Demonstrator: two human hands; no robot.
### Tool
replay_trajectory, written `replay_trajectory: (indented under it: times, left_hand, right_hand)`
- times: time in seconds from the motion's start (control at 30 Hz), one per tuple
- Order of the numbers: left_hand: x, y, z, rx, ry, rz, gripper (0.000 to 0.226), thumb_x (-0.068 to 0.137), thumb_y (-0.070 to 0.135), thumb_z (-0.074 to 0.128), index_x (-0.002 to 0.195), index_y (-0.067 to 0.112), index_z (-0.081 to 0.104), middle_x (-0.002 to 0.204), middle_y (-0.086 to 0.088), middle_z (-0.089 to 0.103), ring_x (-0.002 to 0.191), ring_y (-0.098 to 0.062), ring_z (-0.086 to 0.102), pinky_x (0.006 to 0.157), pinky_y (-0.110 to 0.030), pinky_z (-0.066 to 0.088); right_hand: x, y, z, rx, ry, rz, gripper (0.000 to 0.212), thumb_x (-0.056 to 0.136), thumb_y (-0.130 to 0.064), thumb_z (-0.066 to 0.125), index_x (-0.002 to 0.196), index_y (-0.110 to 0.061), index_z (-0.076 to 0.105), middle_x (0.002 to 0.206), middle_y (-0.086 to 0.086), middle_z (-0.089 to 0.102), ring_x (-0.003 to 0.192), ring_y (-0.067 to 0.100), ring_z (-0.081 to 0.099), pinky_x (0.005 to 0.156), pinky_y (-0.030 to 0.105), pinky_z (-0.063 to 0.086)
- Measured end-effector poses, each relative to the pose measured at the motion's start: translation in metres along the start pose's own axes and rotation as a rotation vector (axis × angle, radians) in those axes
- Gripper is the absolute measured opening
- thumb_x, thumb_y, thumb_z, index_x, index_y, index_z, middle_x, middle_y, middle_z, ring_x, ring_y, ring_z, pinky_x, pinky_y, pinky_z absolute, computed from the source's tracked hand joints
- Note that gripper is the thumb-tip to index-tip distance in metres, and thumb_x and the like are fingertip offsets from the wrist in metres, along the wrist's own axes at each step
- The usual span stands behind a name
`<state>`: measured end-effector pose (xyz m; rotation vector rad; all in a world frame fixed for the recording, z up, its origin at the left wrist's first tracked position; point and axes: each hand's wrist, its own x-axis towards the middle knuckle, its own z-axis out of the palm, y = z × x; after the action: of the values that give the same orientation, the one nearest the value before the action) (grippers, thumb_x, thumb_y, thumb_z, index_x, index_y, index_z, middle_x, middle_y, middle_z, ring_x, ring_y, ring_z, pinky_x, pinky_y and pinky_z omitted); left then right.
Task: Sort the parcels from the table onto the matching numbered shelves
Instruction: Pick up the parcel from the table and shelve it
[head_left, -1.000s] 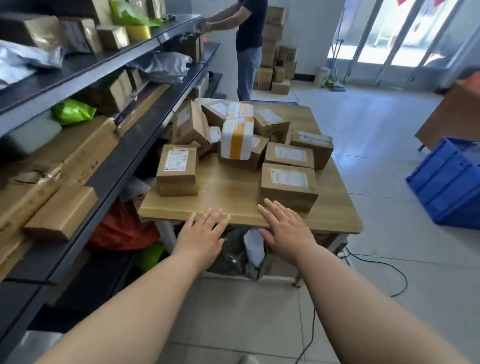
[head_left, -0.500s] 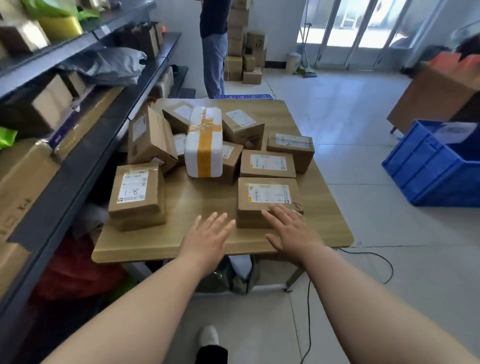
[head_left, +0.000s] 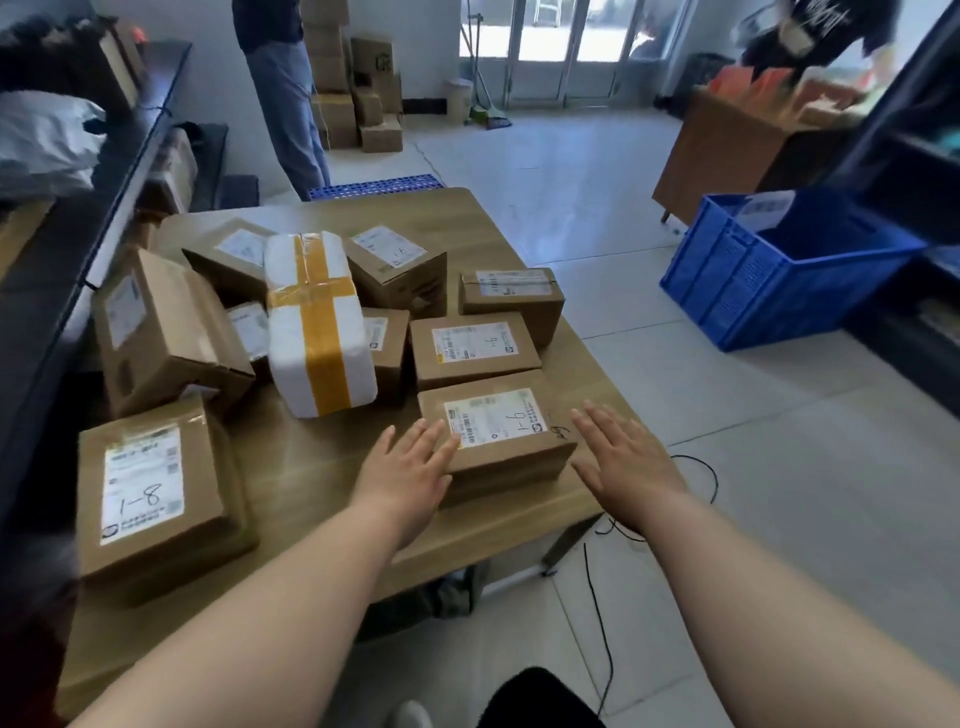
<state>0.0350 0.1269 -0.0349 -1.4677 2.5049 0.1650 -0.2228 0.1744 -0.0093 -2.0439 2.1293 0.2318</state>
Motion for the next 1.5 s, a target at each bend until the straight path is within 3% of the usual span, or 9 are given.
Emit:
replay_trajectory:
  times: [0.13, 0.33, 0.6, 0.8, 0.93, 1.03, 1.23, 1.4, 1.5]
  left_hand:
    - [0.022, 0.011, -0.003, -0.027, -0.002, 0.009, 0.053, 0.104, 0.042, 0.012, 0.153, 0.030, -0.006, 0.162, 0.003, -0.008, 0.148, -0.016, -0.011, 0.121, -0.043, -0.002]
    - [0.057, 0.031, -0.012, -0.031, -0.024, -0.031, 0.054, 0.104, 0.043, 0.012, 0.153, 0.029, -0.007, 0.162, 0.002, -0.009, 0.148, -0.018, -0.011, 0.119, -0.041, -0.005]
    - [0.094, 0.035, -0.028, -0.095, -0.031, -0.279, 0.055, 0.104, 0.043, 0.014, 0.153, 0.029, -0.006, 0.162, 0.002, -0.008, 0.148, -0.016, -0.010, 0.119, -0.041, -0.002]
    - [0.102, 0.055, -0.017, -0.201, -0.068, -0.414, 0.055, 0.104, 0.042, 0.016, 0.153, 0.029, -0.005, 0.162, 0.003, -0.007, 0.149, -0.017, -0.008, 0.121, -0.042, -0.001]
    - [0.101, 0.065, 0.002, -0.254, -0.171, -0.434, 0.054, 0.104, 0.041, 0.011, 0.153, 0.030, -0.010, 0.160, 0.002, -0.017, 0.147, -0.017, -0.016, 0.120, -0.041, -0.005]
    - [0.100, 0.057, 0.006, -0.216, -0.176, -0.369, 0.055, 0.103, 0.043, 0.011, 0.151, 0.031, -0.014, 0.159, 0.003, -0.021, 0.146, -0.016, -0.020, 0.120, -0.038, -0.007]
    - [0.087, 0.031, 0.005, 0.004, -0.249, -0.075, 0.053, 0.096, 0.051, -0.001, 0.140, 0.035, -0.028, 0.154, 0.004, -0.030, 0.139, -0.014, -0.031, 0.115, -0.033, -0.017]
    - [0.085, 0.017, 0.001, 0.033, -0.270, 0.047, 0.058, 0.088, 0.055, -0.006, 0.139, 0.039, -0.029, 0.150, 0.009, -0.035, 0.137, -0.012, -0.035, 0.111, -0.032, -0.023]
    - [0.083, 0.011, 0.002, 0.049, -0.272, 0.058, 0.055, 0.093, 0.055, -0.003, 0.140, 0.040, -0.028, 0.148, 0.011, -0.036, 0.136, -0.012, -0.035, 0.111, -0.034, -0.024]
  right_hand:
    - [0.016, 0.017, 0.000, 0.007, -0.006, 0.025, 0.061, 0.102, -0.046, 0.022, 0.154, -0.027, -0.004, 0.161, -0.006, -0.010, 0.148, 0.012, -0.009, 0.119, 0.033, 0.001]
    - [0.063, 0.036, 0.000, -0.008, -0.031, -0.104, 0.062, 0.102, -0.048, 0.024, 0.154, -0.026, -0.003, 0.162, -0.004, -0.008, 0.148, 0.014, -0.007, 0.121, 0.035, 0.003]
    - [0.135, 0.057, -0.029, -0.044, 0.005, -0.273, 0.063, 0.101, -0.049, 0.027, 0.154, -0.028, 0.001, 0.162, -0.006, -0.005, 0.148, 0.014, -0.004, 0.119, 0.036, 0.006]
    - [0.170, 0.056, -0.028, -0.068, -0.087, -0.409, 0.062, 0.101, -0.050, 0.025, 0.154, -0.029, 0.000, 0.161, -0.007, -0.006, 0.148, 0.013, -0.005, 0.118, 0.036, 0.006]
    - [0.179, 0.048, -0.015, 0.047, -0.190, -0.424, 0.061, 0.101, -0.047, 0.027, 0.154, -0.027, 0.003, 0.162, -0.006, -0.002, 0.148, 0.013, -0.002, 0.119, 0.035, 0.006]
    - [0.184, 0.044, -0.003, 0.086, -0.227, -0.440, 0.060, 0.102, -0.046, 0.028, 0.154, -0.026, 0.007, 0.162, -0.006, 0.003, 0.148, 0.013, 0.003, 0.119, 0.034, 0.008]
    - [0.187, 0.047, 0.004, 0.177, -0.155, -0.431, 0.052, 0.101, -0.044, 0.033, 0.149, -0.024, 0.031, 0.159, -0.005, 0.018, 0.146, 0.016, 0.017, 0.117, 0.032, 0.013]
    - [0.173, 0.052, 0.009, 0.073, -0.131, -0.547, 0.041, 0.101, -0.044, 0.030, 0.125, -0.026, 0.058, 0.156, -0.004, 0.023, 0.143, 0.016, 0.019, 0.115, 0.034, 0.019]
    - [0.160, 0.051, 0.017, 0.051, -0.143, -0.579, 0.042, 0.101, -0.045, 0.030, 0.119, -0.022, 0.060, 0.156, -0.005, 0.022, 0.143, 0.015, 0.017, 0.115, 0.035, 0.021]
